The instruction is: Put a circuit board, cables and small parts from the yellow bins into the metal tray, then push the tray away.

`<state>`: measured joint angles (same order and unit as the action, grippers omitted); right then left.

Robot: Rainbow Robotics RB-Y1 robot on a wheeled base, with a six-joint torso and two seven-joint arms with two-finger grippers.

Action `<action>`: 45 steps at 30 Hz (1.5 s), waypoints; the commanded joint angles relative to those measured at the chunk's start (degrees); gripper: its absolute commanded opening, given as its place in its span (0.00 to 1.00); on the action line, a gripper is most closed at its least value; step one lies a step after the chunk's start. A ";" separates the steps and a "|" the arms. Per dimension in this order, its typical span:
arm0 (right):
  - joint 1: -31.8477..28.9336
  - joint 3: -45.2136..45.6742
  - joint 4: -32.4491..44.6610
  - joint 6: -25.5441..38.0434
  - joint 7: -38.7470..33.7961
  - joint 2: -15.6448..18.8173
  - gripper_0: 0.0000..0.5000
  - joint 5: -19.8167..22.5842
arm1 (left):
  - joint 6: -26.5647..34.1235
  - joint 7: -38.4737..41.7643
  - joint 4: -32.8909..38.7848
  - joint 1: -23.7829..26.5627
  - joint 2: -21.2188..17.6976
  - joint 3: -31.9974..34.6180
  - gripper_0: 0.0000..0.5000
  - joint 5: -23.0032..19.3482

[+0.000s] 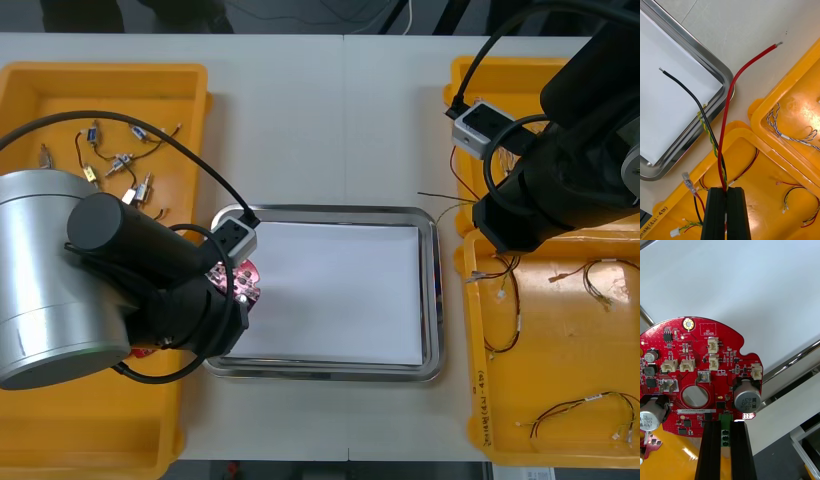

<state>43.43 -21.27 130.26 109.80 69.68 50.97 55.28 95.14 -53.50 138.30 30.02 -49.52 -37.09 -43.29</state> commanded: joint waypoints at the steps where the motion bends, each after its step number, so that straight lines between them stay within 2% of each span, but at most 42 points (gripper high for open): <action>1: 1.74 -0.53 1.49 0.20 -1.74 -0.60 0.00 -0.43 | -2.94 5.08 -1.63 3.29 1.10 -3.77 0.00 1.46; 16: 1.74 -0.53 1.40 0.20 -1.74 -0.60 0.00 -0.43 | -12.26 8.50 -8.84 6.10 1.18 -14.41 0.00 5.94; 29: 1.74 -0.44 1.40 0.20 -1.74 -0.60 0.00 -0.43 | -16.91 10.70 -11.92 6.90 1.36 -19.33 0.00 8.05; 45: 1.74 -0.53 1.49 0.20 -1.74 -0.60 0.00 -0.43 | -18.06 13.07 -12.27 6.98 2.06 -21.88 0.00 10.69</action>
<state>43.43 -21.28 130.26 109.80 69.57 50.96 55.27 77.77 -45.21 125.55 34.91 -48.72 -58.07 -33.11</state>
